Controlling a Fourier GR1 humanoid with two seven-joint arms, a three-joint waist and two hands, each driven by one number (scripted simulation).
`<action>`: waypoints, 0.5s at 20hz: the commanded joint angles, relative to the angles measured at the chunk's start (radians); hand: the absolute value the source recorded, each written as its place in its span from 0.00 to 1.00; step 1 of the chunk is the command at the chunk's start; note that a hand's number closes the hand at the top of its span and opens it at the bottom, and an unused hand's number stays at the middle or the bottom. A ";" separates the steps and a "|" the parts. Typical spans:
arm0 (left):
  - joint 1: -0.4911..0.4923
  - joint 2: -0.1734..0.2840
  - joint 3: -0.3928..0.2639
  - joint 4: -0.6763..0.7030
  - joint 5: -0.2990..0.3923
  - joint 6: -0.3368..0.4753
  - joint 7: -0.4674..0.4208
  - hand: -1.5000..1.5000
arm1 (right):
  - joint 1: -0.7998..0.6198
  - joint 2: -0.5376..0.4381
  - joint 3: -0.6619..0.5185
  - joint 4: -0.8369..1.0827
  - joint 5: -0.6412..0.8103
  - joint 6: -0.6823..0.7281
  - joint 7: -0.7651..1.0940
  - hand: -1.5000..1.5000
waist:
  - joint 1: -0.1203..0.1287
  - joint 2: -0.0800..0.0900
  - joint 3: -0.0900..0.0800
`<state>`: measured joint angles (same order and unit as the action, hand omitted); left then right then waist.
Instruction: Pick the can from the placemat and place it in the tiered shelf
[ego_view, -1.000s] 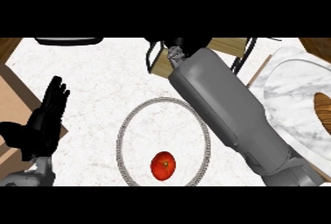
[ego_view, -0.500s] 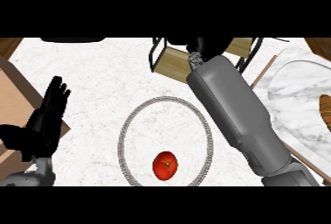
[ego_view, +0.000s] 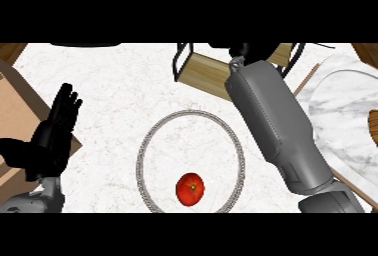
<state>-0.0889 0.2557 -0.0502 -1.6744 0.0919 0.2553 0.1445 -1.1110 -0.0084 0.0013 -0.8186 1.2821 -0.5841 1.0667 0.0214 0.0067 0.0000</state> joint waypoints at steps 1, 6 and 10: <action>-0.030 0.016 0.016 -0.012 0.012 -0.016 0.035 0.50 | 0.001 0.008 -0.095 0.037 -0.058 -0.104 0.049 0.00 | -0.001 0.000 0.000; -0.013 0.033 0.053 -0.007 0.020 -0.037 0.025 0.50 | -0.063 0.008 -0.149 0.151 -0.133 -0.159 -0.052 0.00 | 0.005 0.001 0.000; -0.027 -0.016 0.007 -0.006 -0.021 -0.006 0.057 0.50 | -0.059 0.008 -0.170 0.143 -0.195 -0.204 -0.156 0.00 | -0.004 -0.001 0.000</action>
<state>-0.0877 0.2506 -0.0427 -1.6892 0.0825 0.2386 0.1650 -1.1635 -0.0058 -0.1385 -0.6923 1.1412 -0.7134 0.9626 0.0225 0.0031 0.0000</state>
